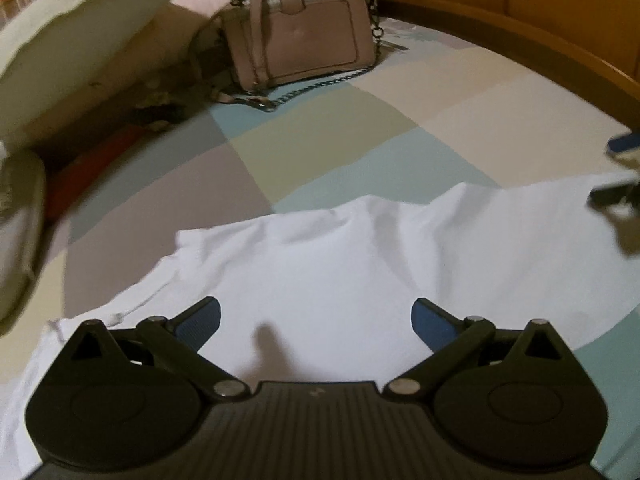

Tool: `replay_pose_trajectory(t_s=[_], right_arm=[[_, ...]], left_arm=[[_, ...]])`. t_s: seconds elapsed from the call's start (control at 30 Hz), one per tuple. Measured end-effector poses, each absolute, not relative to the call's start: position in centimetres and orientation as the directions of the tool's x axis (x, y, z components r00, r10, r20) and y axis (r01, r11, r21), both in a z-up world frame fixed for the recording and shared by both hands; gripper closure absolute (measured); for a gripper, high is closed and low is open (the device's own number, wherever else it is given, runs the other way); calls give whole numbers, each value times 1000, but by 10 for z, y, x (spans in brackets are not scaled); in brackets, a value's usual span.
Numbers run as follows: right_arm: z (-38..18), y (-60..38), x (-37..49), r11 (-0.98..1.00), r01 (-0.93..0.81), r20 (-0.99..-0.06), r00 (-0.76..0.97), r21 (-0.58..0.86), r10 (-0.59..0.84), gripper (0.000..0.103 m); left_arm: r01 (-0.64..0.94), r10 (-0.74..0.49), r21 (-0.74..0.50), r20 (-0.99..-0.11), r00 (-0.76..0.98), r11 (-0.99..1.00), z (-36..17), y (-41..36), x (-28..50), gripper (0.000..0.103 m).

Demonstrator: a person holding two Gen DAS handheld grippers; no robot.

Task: Fold clothes

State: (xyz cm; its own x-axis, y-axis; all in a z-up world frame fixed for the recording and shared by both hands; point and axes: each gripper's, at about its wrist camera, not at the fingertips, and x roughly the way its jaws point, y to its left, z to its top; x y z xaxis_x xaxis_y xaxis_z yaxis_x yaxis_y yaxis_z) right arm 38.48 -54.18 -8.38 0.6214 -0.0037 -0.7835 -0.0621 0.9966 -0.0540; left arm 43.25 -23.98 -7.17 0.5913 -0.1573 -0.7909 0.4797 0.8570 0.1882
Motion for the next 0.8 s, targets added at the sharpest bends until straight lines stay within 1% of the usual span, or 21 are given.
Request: replay_pose_trajectory(t_s=[0.07, 0.13, 0.2, 0.3, 0.33, 0.43, 0.7, 0.8], right_arm=[[-75, -534, 379, 996, -47, -775, 632, -76, -29, 0], [-75, -514, 376, 997, -46, -770, 637, -64, -20, 0], [-79, -487, 373, 997, -60, -766, 643, -53, -2, 0], [-94, -455, 366, 990, -107, -771, 637, -89, 0, 0], [-101, -452, 360, 988, -118, -775, 633, -95, 1, 0], [-104, -473, 337, 993, -115, -753, 656, -42, 44, 0], [-71, -477, 318, 996, -76, -812, 584, -47, 7, 0], [-55, -443, 330, 994, -110, -785, 617, -19, 54, 0]], left_arm=[[463, -140, 201, -786, 602, 863, -70, -235, 426, 2], [461, -134, 198, -794, 592, 865, -70, -231, 419, 2], [460, -129, 194, -803, 582, 866, -70, -227, 413, 2], [469, -127, 190, -815, 565, 862, -70, -220, 403, 2], [480, -132, 190, -819, 559, 857, -70, -217, 399, 2], [503, -136, 190, -830, 541, 844, -70, -207, 389, 2], [469, -120, 180, -833, 539, 865, -57, -176, 372, 2], [462, -84, 227, -825, 559, 857, -53, -156, 369, 2]])
